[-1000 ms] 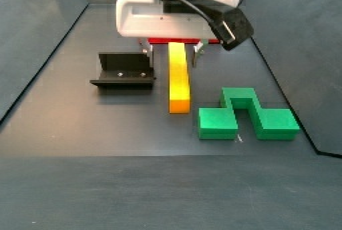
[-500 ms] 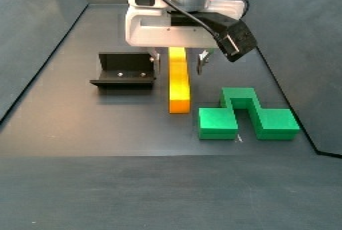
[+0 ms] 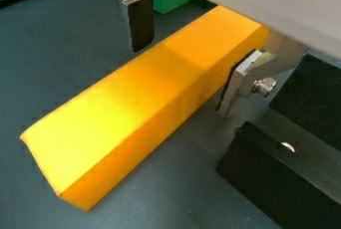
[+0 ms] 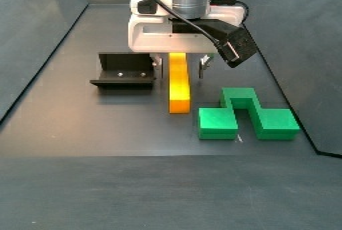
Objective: Pick up the yellow object. Move up. Move to above the board. Insert the yellow object.
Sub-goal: Pick up the yellow object.
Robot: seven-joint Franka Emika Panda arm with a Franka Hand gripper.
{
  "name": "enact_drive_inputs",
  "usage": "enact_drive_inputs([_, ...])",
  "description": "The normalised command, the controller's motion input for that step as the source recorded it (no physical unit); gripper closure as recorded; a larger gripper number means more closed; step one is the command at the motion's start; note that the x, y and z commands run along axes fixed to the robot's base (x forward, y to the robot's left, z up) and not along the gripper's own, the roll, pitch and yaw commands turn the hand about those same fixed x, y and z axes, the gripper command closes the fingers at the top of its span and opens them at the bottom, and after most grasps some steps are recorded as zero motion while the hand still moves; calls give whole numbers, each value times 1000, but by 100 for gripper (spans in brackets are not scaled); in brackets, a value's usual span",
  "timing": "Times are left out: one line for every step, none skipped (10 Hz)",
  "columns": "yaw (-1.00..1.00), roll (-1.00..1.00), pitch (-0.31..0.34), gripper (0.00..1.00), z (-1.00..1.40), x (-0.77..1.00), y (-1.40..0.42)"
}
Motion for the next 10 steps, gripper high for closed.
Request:
enact_drive_inputs([0,0,0,100,0,0,0])
enact_drive_inputs([0,0,0,100,0,0,0])
enact_drive_inputs([0,0,0,100,0,0,0])
enact_drive_inputs([0,0,0,100,0,0,0])
enact_drive_inputs([0,0,0,100,0,0,0])
enact_drive_inputs([0,0,0,100,0,0,0])
enact_drive_inputs([0,0,0,100,0,0,0])
enact_drive_inputs([0,0,0,100,0,0,0])
enact_drive_inputs([0,0,0,100,0,0,0])
enact_drive_inputs([0,0,0,100,0,0,0])
